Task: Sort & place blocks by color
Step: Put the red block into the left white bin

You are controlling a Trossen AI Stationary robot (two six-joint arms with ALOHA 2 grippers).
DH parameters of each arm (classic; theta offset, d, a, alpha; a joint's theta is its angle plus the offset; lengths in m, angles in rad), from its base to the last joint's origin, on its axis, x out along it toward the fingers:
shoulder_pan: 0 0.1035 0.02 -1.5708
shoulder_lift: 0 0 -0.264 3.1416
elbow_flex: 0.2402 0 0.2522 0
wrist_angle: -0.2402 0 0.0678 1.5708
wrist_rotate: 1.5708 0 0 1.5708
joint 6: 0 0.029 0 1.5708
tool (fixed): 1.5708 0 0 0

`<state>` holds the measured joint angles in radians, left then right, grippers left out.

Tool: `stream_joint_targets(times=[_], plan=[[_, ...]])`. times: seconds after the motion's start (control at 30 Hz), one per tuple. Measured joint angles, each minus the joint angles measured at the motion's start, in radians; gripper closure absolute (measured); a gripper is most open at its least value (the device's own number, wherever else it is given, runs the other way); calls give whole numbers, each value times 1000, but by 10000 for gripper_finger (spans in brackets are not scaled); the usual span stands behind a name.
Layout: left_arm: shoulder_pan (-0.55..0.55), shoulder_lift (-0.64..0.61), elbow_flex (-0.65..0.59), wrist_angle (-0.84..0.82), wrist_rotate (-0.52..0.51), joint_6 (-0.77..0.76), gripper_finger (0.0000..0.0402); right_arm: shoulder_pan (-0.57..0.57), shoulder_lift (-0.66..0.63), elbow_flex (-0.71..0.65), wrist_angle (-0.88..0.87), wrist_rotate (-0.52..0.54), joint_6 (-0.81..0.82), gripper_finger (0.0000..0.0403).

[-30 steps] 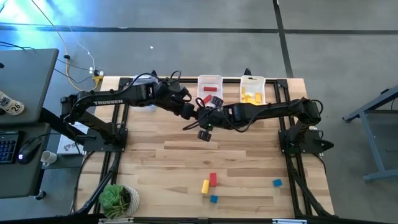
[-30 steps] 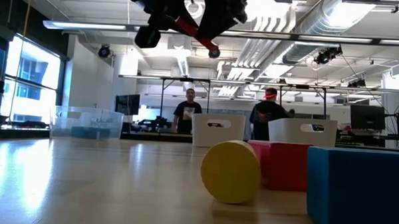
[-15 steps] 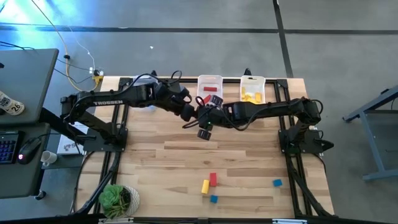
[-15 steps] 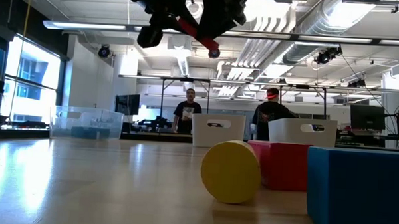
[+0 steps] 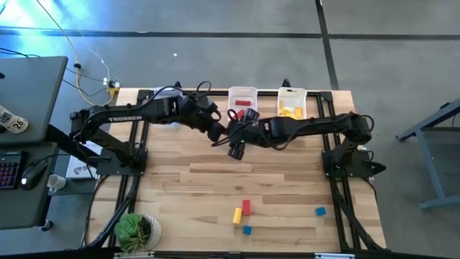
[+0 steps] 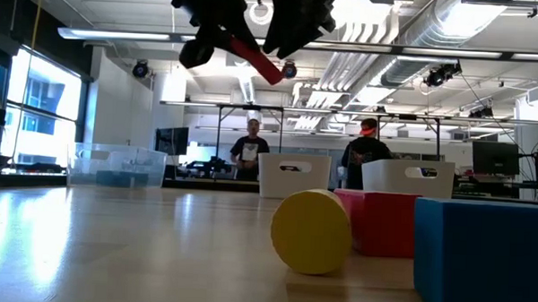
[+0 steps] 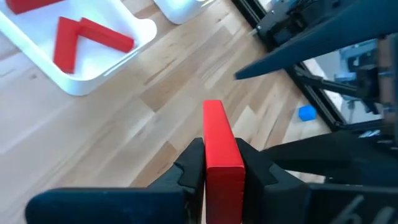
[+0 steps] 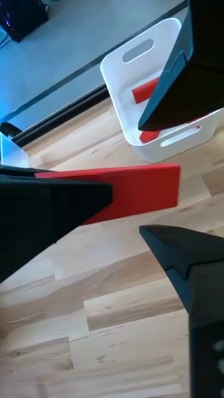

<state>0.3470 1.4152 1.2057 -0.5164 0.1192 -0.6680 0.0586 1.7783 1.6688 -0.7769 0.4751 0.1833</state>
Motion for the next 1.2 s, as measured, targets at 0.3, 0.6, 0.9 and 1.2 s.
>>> stream_joint_targets(times=[0.3,0.6,0.9,1.2], plan=[[22,0,0,-27,-30,59,364,0,-22,0,-27,20,74,157],[87,0,0,-33,-63,133,364,-14,-59,0,-74,109,187,157],[145,8,0,41,-61,236,364,-74,-60,0,-82,109,291,157],[183,127,0,126,-26,335,364,-138,-60,0,-80,116,342,157]])
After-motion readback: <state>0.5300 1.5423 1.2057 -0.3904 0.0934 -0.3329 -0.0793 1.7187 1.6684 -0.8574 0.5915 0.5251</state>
